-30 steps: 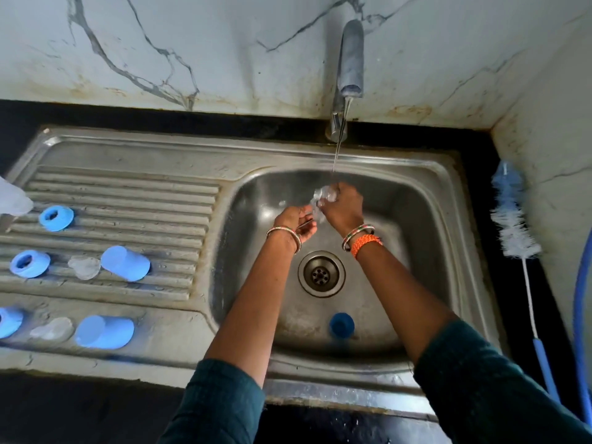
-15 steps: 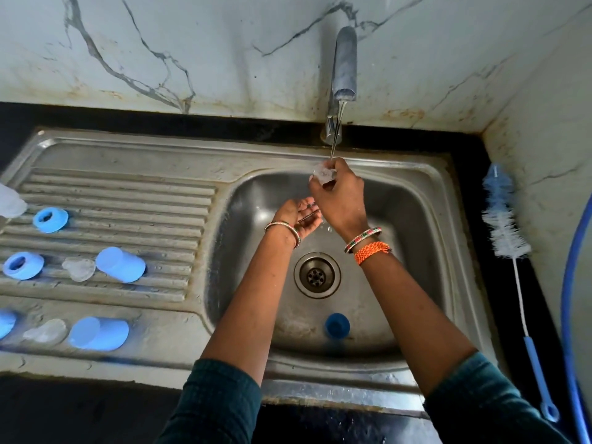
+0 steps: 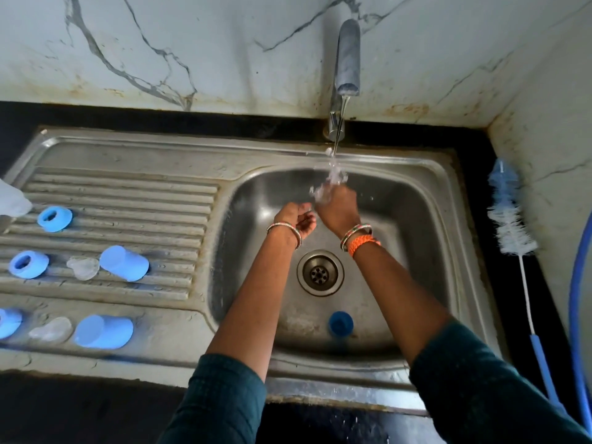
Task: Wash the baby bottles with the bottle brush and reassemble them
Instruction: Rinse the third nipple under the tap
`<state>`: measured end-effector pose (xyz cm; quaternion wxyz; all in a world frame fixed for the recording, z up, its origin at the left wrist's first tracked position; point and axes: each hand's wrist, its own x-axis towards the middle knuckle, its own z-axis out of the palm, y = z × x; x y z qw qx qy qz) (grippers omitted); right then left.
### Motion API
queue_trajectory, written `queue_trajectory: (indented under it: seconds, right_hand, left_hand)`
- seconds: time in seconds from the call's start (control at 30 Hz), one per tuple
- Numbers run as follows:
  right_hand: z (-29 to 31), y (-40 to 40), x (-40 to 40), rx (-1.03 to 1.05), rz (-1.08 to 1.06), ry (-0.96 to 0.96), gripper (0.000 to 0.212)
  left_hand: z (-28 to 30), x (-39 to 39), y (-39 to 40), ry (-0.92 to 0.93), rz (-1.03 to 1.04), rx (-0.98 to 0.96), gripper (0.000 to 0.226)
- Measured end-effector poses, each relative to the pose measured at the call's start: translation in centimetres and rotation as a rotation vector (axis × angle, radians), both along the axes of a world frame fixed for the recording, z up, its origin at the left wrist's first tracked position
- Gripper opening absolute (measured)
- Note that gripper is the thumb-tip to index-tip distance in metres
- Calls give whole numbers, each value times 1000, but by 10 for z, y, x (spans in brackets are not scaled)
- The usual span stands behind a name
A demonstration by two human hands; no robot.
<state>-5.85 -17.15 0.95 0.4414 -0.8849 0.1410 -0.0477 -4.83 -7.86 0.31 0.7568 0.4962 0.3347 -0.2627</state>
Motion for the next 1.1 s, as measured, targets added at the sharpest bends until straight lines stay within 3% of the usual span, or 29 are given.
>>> queue_trajectory:
  seconds: [0.13,0.27,0.37,0.47,0.53,0.63,0.73,0.87,1.1]
  right_hand:
    - [13,9,1,76,-101,-144,15]
    - [35,10,13,281,-81,-11,32]
    - [30,3,15,92,-10,9,12]
    - [26,-2,12,62,43,-43,21]
    - [27,-5,12,188,77,-28,14]
    - [34,-11,8,358,167,3,22]
    - [43,-17,5,230,316,29,14]
    - [35,-16,4,-232,288,-2,21]
    - [32,-10,6,-31,-46,-167,13]
  left_hand:
    - [1,2,1,-42,-23,-39,23]
    - [18,5,-3,-124,-34,-164,29]
    - [31,11,-8,-176,-46,-194,31]
    - [35,16,-13,-230,-99,-97,26]
    - [34,19,-13,-255,-96,-128,29]
    - [35,23,-5,-247,-93,-248,36]
    - [36,24,-5,-216,-119,-208,39]
    - [37,22,-17,-210,-41,-239,25]
    - [28,21,-14,-237,-116,-203,28]
